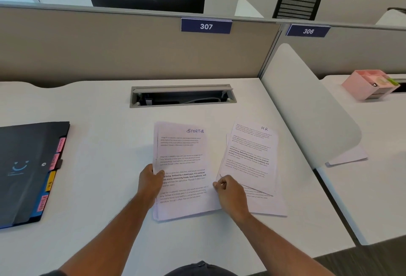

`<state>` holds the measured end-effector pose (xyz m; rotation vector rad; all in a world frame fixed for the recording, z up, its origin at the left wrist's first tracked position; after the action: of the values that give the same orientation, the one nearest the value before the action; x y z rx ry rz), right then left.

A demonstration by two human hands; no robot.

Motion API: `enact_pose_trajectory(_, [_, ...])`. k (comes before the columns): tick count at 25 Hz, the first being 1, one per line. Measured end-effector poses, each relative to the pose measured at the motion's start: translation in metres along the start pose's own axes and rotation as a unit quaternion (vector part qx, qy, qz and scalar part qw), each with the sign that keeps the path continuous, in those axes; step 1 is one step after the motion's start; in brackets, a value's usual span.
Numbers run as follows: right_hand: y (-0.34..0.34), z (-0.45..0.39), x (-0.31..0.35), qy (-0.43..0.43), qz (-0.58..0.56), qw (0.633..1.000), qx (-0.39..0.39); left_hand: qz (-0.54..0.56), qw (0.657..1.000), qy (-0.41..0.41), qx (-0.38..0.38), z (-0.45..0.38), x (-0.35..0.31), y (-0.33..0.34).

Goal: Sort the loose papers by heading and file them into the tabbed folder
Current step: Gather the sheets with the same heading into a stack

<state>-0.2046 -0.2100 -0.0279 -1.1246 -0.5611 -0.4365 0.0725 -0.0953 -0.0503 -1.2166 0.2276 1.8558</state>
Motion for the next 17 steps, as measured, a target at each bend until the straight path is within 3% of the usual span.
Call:
enact_pose_trajectory(4, [-0.014,-0.015,0.031,-0.033,-0.119,0.992,-0.001,0.034,0.998,0.046,0.004,0.004,-0.022,-0.016])
enact_pose_trajectory(9, [-0.021,-0.032,0.087,-0.027,-0.338,0.938,0.076,0.059,0.988,0.136,0.046,0.018,-0.072,-0.024])
enact_pose_trajectory(17, [-0.042,-0.026,0.14,-0.122,-0.356,0.925,0.048,0.142,0.955,0.259,-0.023,0.048,-0.152,-0.054])
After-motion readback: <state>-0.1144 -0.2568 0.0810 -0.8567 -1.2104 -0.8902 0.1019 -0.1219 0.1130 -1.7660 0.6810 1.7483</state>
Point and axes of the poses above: each hand's wrist, its own z-axis away from the middle knuckle, its own y-axis out of the palm, x = y × z, the point moved 10 cm from there along -z, towards the middle knuckle
